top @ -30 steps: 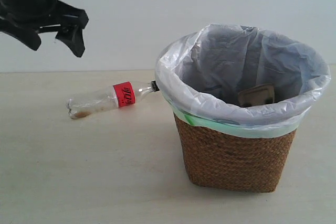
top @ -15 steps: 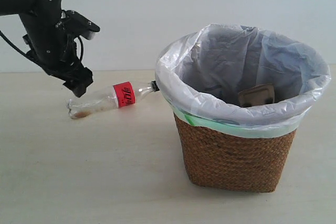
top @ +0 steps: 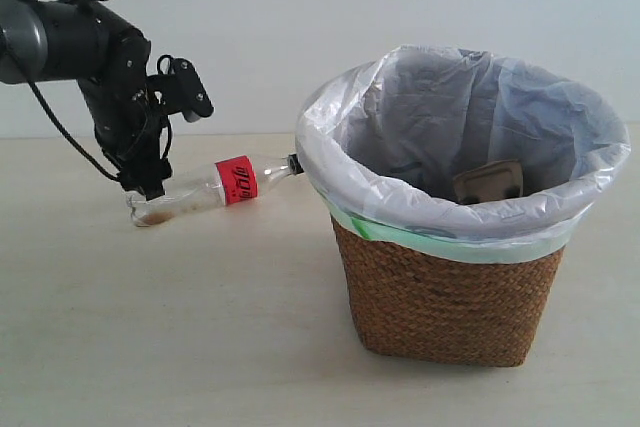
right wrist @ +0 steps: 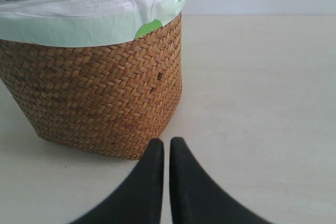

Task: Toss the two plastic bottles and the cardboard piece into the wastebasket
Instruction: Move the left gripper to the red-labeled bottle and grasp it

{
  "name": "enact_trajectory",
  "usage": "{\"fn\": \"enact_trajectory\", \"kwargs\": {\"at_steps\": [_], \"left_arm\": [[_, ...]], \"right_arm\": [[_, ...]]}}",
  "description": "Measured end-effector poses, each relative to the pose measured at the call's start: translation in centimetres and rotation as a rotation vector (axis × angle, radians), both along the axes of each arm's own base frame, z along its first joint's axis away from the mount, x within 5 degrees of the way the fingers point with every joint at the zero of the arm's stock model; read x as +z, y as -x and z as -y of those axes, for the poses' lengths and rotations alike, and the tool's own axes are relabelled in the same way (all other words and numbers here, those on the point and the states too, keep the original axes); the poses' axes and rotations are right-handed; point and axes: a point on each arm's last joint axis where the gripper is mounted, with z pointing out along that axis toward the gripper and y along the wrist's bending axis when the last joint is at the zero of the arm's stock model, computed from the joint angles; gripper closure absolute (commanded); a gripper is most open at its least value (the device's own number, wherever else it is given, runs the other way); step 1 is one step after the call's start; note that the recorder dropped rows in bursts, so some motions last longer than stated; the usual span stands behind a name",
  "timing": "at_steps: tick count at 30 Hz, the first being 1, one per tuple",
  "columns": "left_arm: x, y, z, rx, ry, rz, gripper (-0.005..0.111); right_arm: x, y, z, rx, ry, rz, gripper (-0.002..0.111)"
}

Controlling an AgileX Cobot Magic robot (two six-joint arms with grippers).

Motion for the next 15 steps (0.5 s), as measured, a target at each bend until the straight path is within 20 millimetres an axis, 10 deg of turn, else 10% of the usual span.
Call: {"fn": "enact_trajectory", "kwargs": {"at_steps": [15], "left_arm": [[-0.2, -0.4, 1.1, -0.107, 0.031, 0.028, 0.036]], "right_arm": [[0.0, 0.0, 0.0, 0.0, 0.0, 0.0, 0.108]]}}
